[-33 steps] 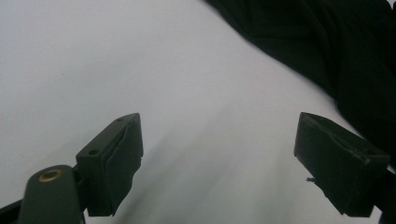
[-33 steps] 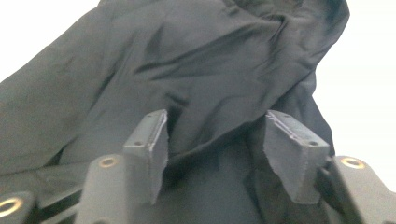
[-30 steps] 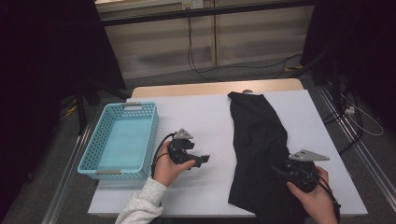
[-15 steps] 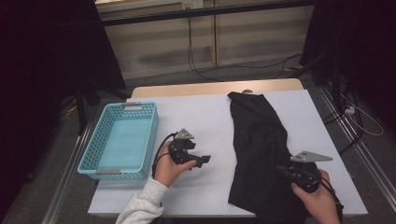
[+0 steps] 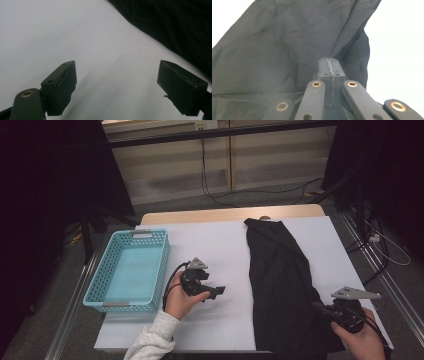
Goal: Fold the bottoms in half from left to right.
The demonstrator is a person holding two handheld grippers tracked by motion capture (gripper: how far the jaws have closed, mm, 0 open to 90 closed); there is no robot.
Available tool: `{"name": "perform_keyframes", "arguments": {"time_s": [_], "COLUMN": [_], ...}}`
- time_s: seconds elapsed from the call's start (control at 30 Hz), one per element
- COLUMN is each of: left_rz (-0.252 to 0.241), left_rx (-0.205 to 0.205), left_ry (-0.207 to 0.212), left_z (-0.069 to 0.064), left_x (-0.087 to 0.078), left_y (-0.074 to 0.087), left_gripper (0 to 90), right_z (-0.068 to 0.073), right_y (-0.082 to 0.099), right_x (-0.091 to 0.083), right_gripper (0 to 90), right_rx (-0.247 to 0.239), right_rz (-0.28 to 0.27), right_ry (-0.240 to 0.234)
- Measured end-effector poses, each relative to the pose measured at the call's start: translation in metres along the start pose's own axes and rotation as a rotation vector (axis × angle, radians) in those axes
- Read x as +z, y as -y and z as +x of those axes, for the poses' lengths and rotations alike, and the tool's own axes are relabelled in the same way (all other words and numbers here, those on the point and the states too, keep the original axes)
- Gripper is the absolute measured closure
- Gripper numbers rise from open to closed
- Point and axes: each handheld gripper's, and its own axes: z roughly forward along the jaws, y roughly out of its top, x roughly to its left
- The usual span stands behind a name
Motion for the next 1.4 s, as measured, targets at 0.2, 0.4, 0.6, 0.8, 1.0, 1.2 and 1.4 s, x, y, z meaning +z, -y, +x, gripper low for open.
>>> {"name": "perform_keyframes", "arguments": {"time_s": [0.2, 0.4, 0.6, 0.8, 1.0, 1.2, 1.4], "left_rz": [0.004, -0.002, -0.009, -0.010, -0.005, -0.006, 0.003], "left_rx": [0.002, -0.003, -0.016, -0.019, -0.023, -0.021, -0.033], "left_ry": [0.004, -0.002, -0.010, -0.018, -0.023, -0.034, -0.031], "left_z": [0.000, 0.003, 0.007, 0.008, 0.009, 0.011, 0.012], "left_x": [0.001, -0.002, -0.007, -0.010, -0.012, -0.015, -0.016], "left_y": [0.000, 0.001, 0.001, 0.003, 0.005, 0.006, 0.009], "left_gripper": [16.1, 16.1, 16.0, 16.0, 16.0, 16.0, 15.7], "right_z": [-0.002, -0.008, -0.004, -0.007, -0.011, -0.005, 0.001], "right_y": [0.000, 0.001, -0.001, -0.002, -0.002, -0.009, -0.026], "right_x": [0.004, 0.002, 0.003, 0.002, -0.001, 0.003, 0.013], "right_gripper": [90.0, 90.0, 90.0, 90.0, 90.0, 78.4, 58.4], "right_rx": [-0.009, -0.018, -0.055, -0.056, -0.048, -0.071, -0.072], "right_rz": [0.010, 0.021, 0.035, 0.034, 0.041, 0.020, -0.021], "right_ry": [0.005, 0.032, 0.048, 0.054, 0.054, 0.078, 0.097]}}
